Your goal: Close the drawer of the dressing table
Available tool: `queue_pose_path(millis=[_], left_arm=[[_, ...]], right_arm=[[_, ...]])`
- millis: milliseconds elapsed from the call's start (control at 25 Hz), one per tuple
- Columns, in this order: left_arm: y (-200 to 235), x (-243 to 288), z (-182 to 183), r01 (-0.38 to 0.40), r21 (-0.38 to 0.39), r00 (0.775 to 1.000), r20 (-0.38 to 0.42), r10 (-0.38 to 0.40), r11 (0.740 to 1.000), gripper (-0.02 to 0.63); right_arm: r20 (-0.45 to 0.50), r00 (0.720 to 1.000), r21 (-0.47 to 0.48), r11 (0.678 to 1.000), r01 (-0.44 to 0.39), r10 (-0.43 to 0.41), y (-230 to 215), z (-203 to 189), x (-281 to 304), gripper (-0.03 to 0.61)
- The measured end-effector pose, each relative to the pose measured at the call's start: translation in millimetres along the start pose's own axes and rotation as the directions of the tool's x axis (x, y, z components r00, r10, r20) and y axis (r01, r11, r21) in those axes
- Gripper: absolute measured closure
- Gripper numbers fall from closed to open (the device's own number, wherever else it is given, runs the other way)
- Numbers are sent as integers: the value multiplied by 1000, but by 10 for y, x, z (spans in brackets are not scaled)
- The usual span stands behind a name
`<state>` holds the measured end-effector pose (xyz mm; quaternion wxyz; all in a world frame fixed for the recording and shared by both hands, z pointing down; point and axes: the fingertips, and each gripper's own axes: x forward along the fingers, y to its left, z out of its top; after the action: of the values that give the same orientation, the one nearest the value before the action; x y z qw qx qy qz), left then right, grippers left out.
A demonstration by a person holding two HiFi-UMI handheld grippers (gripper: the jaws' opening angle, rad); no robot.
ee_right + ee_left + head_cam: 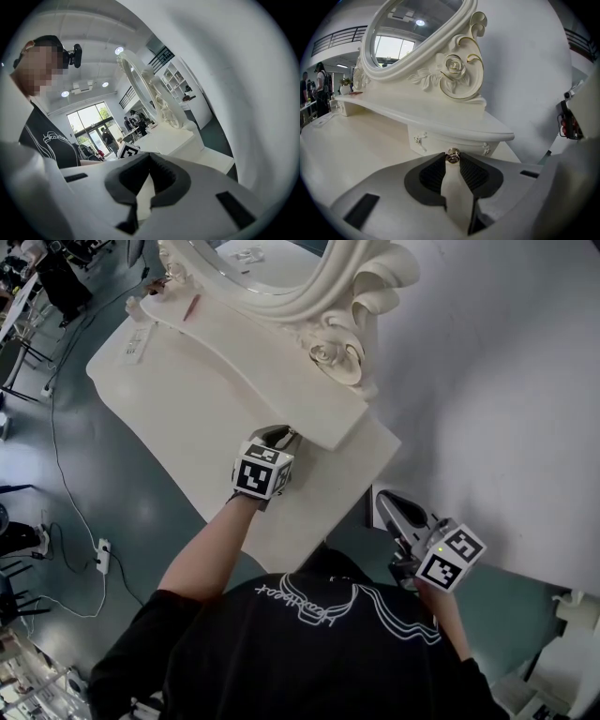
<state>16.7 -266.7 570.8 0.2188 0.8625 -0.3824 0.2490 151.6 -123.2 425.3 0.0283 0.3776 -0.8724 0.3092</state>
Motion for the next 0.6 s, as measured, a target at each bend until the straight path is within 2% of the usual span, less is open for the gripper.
queue_pose_path(millis=[160, 280, 360, 600], left_arm=[[1, -9, 2, 4, 1, 1000, 4, -4, 1000, 512], [17, -59, 10, 11, -9, 1000, 12, -11, 1000, 440], [14, -126, 25, 22, -15, 999, 24, -22, 1000, 417], [-88, -535, 187, 52, -4, 992, 112, -51, 999, 413]], right_arm=[[-4, 1000, -6, 1000, -11, 11, 45, 1, 29, 574], [-6, 1000, -10, 1000, -20, 20, 76, 4, 49, 574], [-7, 1000, -12, 1000, -22, 22, 100, -1, 56, 574], [-15, 999, -30, 999, -38, 38, 264, -51, 78, 574]])
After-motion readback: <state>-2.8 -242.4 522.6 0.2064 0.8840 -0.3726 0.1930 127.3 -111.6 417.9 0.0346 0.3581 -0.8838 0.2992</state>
